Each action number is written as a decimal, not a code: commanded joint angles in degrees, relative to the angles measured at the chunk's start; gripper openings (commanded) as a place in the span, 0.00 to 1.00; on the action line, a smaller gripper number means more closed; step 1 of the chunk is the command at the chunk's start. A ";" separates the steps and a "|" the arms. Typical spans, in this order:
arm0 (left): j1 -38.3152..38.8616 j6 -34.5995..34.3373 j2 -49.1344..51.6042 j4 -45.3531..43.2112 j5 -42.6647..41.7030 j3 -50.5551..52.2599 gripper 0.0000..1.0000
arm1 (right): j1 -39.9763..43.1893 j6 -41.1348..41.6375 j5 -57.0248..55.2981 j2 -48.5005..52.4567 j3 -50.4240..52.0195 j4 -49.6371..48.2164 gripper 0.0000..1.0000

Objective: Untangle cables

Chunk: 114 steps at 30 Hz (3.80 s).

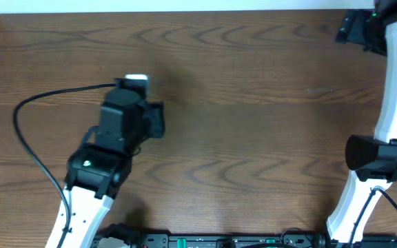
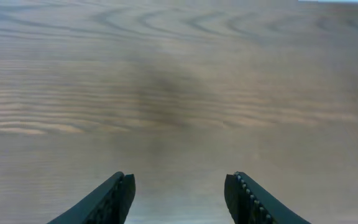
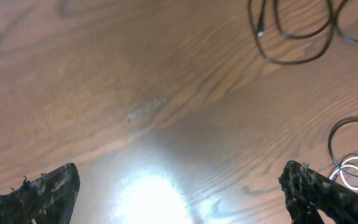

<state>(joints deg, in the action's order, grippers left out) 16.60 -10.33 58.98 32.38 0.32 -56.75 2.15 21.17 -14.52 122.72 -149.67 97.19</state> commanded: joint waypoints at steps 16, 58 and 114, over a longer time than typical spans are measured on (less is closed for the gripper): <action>-7.58 0.92 -1.03 1.46 0.37 0.26 0.99 | -13.75 1.40 -3.65 -3.02 9.16 -2.25 0.99; -7.54 8.63 -30.45 5.86 -7.17 19.08 0.90 | -14.88 -6.43 6.43 -86.33 101.79 -56.28 0.96; -7.54 11.17 -30.60 -1.09 -2.25 22.36 0.98 | -13.07 -16.09 6.75 -80.46 108.32 -60.78 0.99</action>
<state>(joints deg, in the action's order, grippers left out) 9.21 0.05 28.40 32.88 -1.58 -34.39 -11.18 3.03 -6.22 43.16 -40.16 35.20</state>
